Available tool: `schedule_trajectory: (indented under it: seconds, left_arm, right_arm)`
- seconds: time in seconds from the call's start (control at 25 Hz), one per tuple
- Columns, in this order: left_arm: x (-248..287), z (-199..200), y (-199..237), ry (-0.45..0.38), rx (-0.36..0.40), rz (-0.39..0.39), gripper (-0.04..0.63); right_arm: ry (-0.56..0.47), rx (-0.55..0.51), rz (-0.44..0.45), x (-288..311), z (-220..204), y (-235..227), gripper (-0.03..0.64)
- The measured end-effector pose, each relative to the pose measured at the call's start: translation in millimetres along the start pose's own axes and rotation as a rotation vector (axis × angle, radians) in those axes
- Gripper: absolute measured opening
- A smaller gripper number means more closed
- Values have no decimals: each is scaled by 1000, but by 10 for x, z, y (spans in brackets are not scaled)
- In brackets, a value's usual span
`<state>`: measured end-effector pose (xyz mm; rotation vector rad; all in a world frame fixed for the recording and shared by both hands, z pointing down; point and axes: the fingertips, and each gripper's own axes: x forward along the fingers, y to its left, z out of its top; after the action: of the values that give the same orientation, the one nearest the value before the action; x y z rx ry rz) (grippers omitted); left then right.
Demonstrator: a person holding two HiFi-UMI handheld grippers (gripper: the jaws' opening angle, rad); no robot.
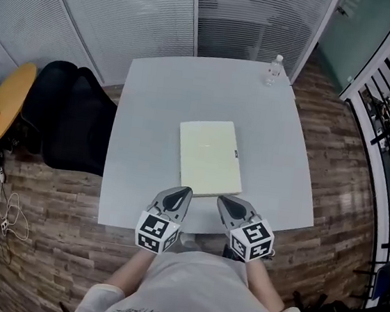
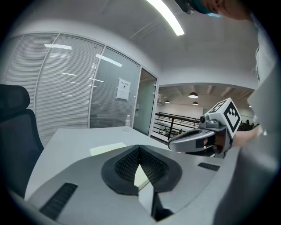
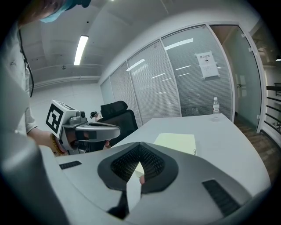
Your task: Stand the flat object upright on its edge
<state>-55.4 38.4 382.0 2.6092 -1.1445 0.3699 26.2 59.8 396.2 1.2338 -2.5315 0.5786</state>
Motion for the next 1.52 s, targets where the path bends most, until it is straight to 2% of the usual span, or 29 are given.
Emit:
schedule_trajectory:
  seconds: [0.28,0.56,1.52]
  left_arm:
    - [99,88,305,-7,-6,-13,12]
    - [176,86,349,-3,-24,-29,12]
    - [477,45,514,77,-78,39,12]
  right_arm:
    - [2,6,-24,232,150,-64,25]
    - [24,4,-31,302,175,-121,25]
    - [102,5,29,459,260,-644,25]
